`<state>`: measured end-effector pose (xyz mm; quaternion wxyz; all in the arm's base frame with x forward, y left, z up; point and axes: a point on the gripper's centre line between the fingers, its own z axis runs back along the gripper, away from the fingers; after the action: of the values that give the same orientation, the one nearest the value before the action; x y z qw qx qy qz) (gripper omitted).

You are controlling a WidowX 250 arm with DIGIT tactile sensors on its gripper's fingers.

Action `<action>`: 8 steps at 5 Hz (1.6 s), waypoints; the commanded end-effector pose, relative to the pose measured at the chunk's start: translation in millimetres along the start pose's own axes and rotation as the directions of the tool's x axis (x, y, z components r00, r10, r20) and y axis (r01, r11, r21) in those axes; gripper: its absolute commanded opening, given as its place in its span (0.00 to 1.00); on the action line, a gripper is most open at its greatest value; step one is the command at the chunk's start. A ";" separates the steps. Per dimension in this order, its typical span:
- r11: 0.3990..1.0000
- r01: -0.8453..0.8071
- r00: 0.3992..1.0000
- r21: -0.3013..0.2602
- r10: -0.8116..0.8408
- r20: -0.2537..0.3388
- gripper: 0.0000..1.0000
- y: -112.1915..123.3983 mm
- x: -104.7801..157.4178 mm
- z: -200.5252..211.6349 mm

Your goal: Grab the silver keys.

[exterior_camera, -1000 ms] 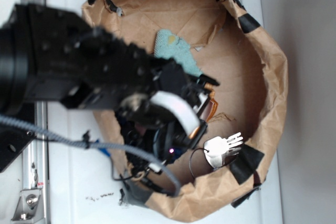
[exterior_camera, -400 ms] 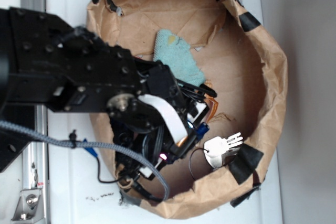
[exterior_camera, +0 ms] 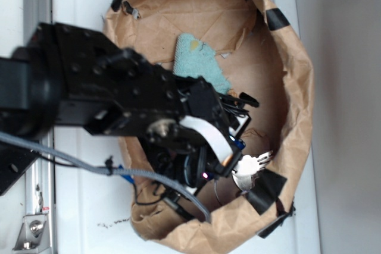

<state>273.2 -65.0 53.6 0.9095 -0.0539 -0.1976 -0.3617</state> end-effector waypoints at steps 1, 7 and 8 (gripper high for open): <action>0.993 0.097 0.994 -0.072 -0.093 0.061 1.00 -23.5 21.3 10.9; 0.945 0.289 0.957 -0.157 -0.282 0.064 1.00 -33.9 23.3 -15.1; 0.942 0.313 0.950 -0.124 -0.310 0.042 1.00 -36.9 23.2 -22.4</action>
<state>284.3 -94.5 35.2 0.8459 -0.0837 -0.1863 -0.4927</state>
